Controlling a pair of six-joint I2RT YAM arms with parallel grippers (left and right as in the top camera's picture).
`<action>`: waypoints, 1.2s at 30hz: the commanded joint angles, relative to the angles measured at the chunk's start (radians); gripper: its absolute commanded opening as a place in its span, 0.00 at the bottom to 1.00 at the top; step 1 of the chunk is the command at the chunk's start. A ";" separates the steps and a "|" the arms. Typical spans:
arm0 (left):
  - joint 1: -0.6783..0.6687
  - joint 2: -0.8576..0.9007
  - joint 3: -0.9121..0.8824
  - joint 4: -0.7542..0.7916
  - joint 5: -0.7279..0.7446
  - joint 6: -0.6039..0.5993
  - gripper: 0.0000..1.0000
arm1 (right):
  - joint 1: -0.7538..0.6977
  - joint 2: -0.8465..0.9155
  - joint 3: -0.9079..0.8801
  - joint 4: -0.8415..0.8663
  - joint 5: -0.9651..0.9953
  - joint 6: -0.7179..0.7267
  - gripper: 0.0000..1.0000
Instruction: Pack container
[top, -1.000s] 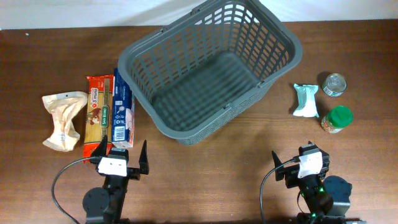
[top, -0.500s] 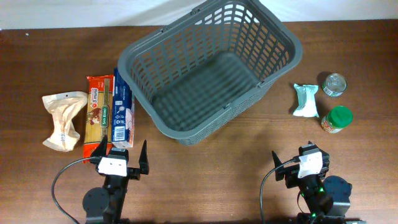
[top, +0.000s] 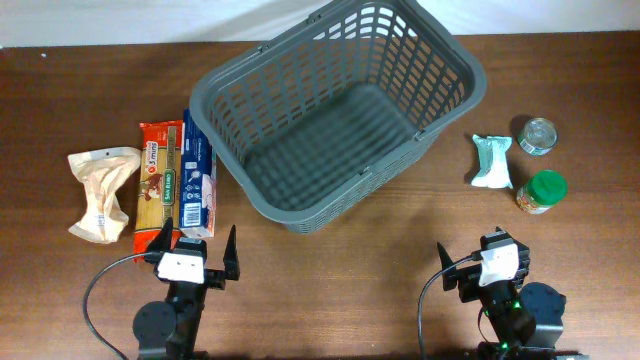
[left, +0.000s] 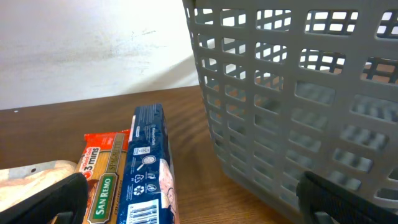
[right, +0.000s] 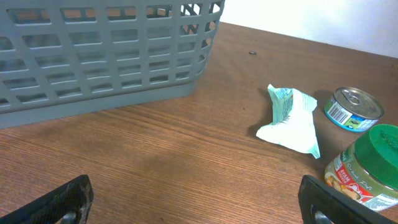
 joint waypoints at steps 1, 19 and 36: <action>0.006 -0.010 -0.014 0.004 0.014 -0.009 0.99 | -0.006 -0.010 -0.007 0.000 -0.005 0.009 0.99; 0.006 -0.010 -0.014 0.035 -0.065 0.006 0.99 | -0.006 -0.010 -0.005 0.040 -0.191 0.137 0.99; 0.006 -0.009 0.052 0.111 -0.181 0.006 0.99 | -0.007 0.569 0.774 -0.168 -0.158 0.271 0.99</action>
